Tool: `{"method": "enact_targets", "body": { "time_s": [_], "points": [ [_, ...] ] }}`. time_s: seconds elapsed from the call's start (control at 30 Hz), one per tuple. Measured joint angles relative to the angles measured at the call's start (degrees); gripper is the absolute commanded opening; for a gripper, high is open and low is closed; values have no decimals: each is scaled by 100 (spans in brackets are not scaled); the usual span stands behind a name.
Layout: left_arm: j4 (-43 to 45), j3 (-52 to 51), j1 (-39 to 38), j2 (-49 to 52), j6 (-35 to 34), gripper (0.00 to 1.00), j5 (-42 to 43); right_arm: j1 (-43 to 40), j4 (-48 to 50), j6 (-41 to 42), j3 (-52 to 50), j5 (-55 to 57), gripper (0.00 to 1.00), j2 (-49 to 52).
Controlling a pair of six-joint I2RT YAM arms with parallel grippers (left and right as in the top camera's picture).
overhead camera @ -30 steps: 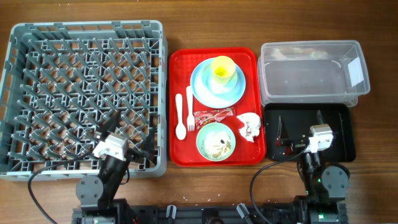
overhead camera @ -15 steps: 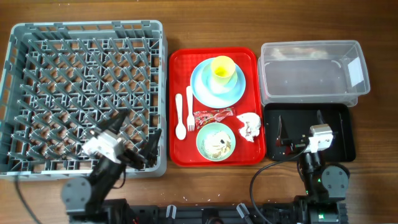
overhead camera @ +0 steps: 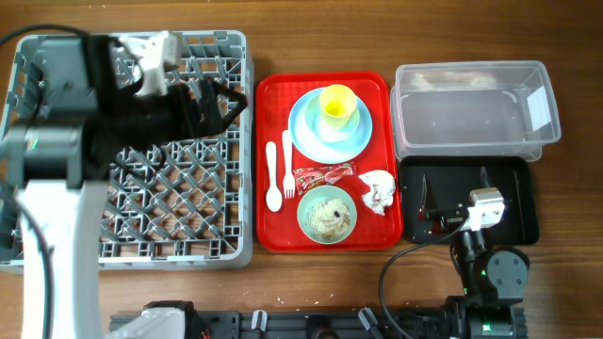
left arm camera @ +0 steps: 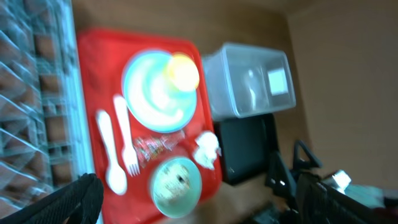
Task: Sort waste into correct bins and load items into the dishwasher rack
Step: 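Move the left gripper over the tray to the white spoon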
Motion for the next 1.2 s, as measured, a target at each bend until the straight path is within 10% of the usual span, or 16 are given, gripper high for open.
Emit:
{"method": "enact_targets", "body": {
  "time_s": [0.07, 0.1, 0.33, 0.47, 0.8, 1.2],
  "points": [
    [-133, 2, -7, 339, -96, 12, 216, 0, 0, 0, 0, 0, 100, 0],
    [-164, 4, -15, 485, -101, 4, 262, 0, 0, 0, 0, 0, 100, 0],
    [-420, -151, -470, 944, -774, 4, -608, 0, 0, 0, 0, 2, 100, 0],
    [-256, -678, -1419, 946, -1360, 20, -1600, 0, 0, 0, 0, 0, 100, 0],
    [1661, -2004, -2968, 984, -2437, 33, -3899, 0, 0, 0, 0, 0, 100, 0],
    [2885, -3279, -3064, 992, -2616, 4, -4343, 0, 0, 0, 0, 2, 100, 0]
  ]
}}
